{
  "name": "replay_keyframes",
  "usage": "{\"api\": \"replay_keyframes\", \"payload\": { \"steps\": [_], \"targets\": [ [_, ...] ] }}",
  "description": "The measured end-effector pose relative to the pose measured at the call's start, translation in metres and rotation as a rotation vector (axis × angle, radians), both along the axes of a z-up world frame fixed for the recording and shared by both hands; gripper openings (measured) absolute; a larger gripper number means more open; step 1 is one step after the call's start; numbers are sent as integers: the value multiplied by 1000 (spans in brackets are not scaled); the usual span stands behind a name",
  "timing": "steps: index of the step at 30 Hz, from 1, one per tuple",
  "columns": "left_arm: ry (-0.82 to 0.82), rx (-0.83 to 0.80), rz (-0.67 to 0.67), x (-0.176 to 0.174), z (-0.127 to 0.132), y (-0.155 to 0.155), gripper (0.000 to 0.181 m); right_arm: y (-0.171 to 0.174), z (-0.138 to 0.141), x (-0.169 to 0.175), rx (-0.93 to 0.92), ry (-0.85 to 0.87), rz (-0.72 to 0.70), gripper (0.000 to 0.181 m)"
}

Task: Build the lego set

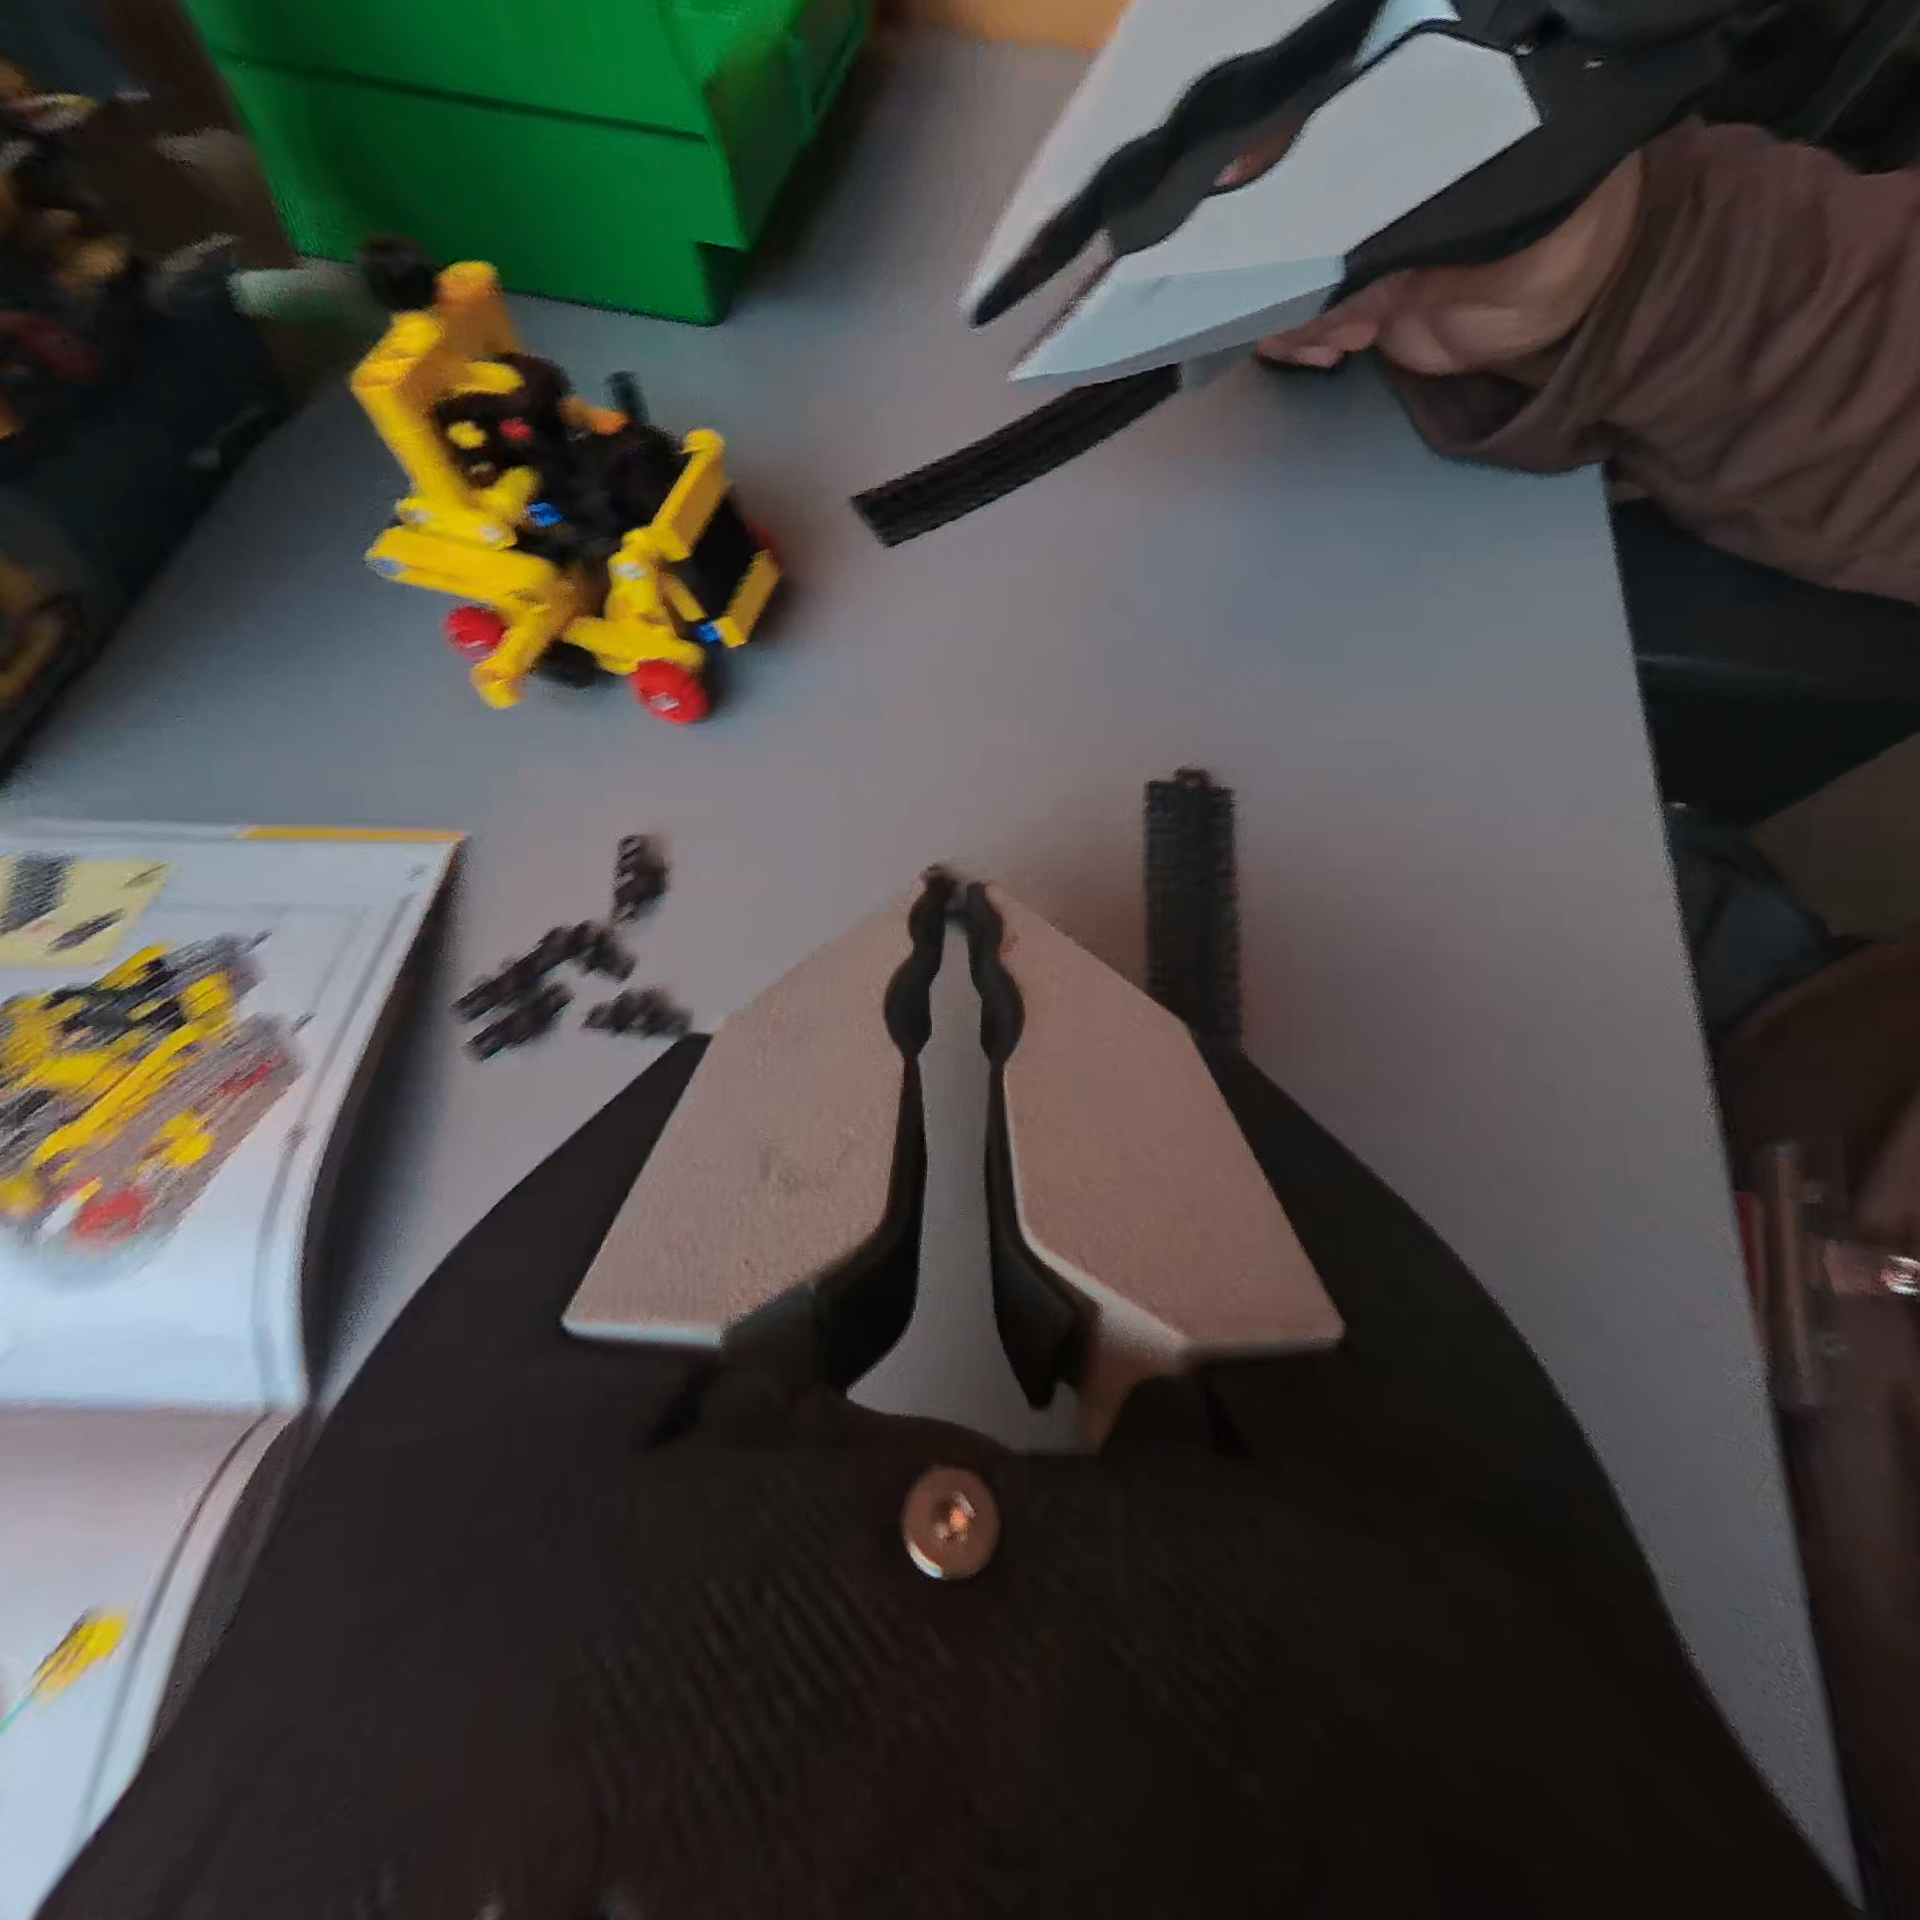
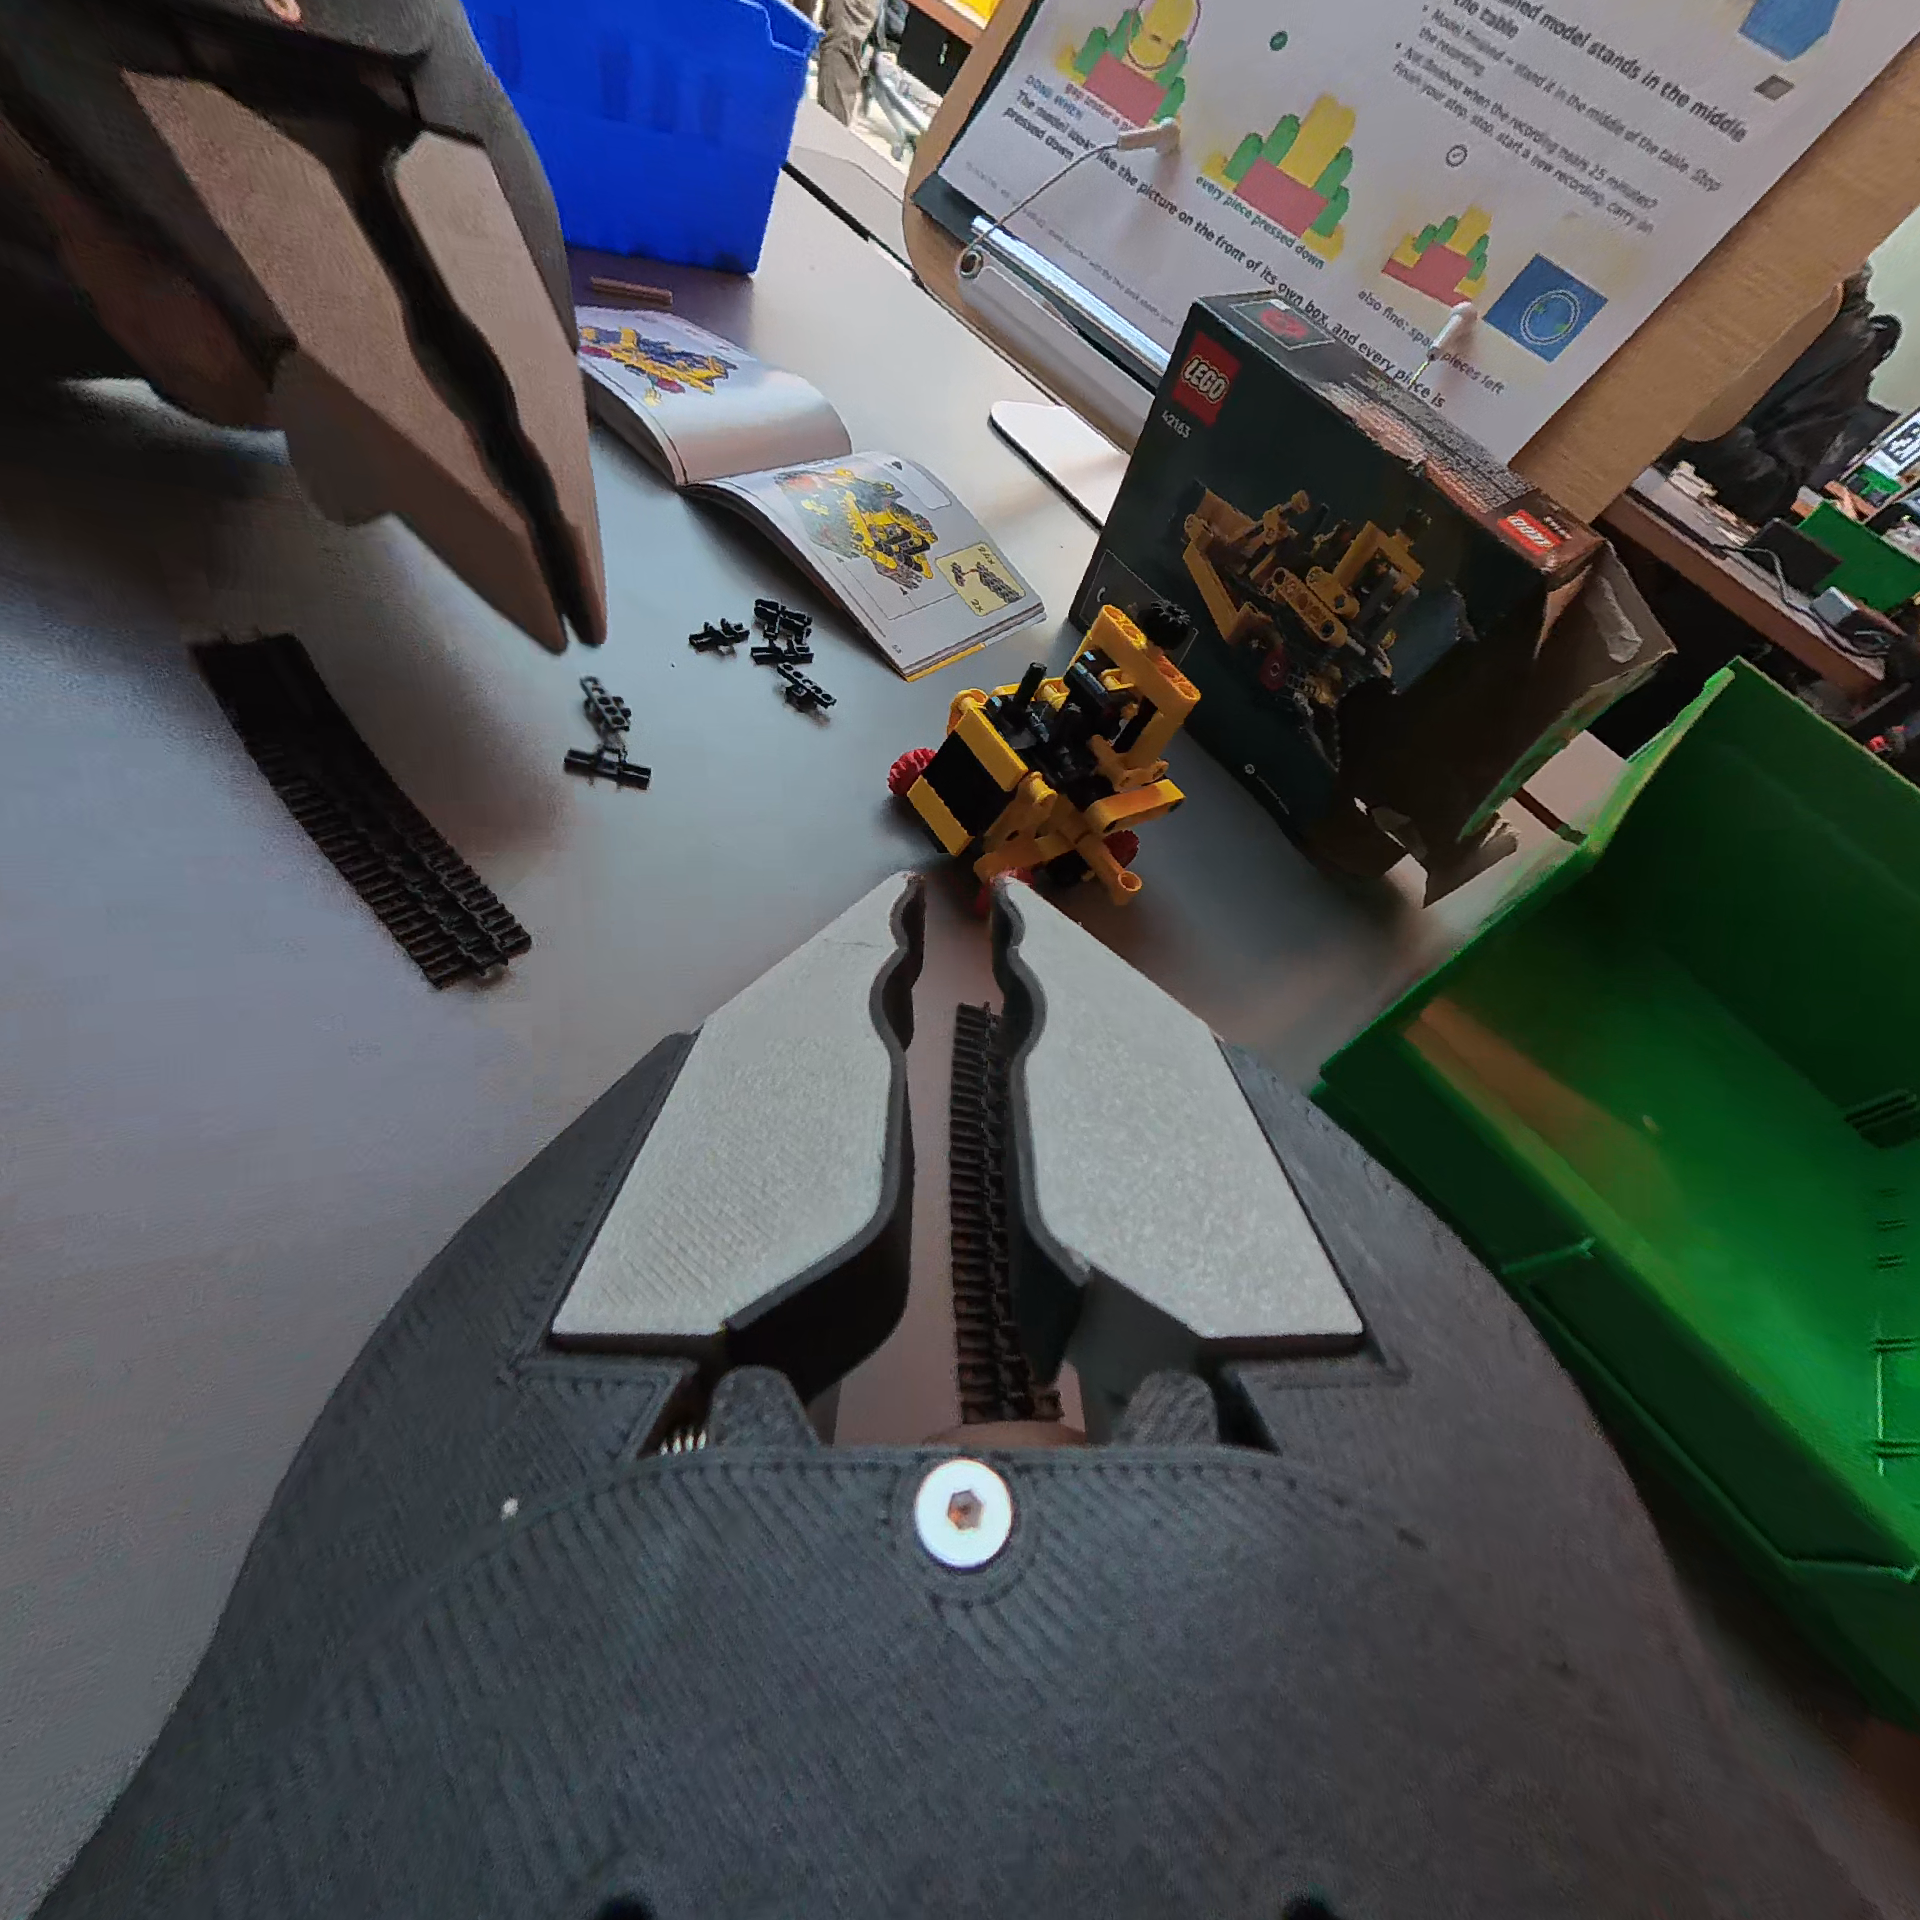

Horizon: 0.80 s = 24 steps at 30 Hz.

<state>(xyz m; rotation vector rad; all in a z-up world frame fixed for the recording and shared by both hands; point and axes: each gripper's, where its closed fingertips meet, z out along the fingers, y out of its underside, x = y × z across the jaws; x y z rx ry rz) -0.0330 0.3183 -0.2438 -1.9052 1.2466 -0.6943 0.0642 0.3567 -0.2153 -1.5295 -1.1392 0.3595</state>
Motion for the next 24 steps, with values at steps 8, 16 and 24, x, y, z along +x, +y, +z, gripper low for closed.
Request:
{"api": "replay_keyframes", "payload": {
  "steps": [8,16,24],
  "targets": [
    [-106,116,277,-56,16,43,10,-2,-4,-3,9,-37,9,9],
    [20,198,369,-58,7,53,13,-4,-10,-5,-20,-62,12,8],
    [6,195,399,-62,9,56,13,-27,-18,-42,-238,-60,93,23]
  ]
}}
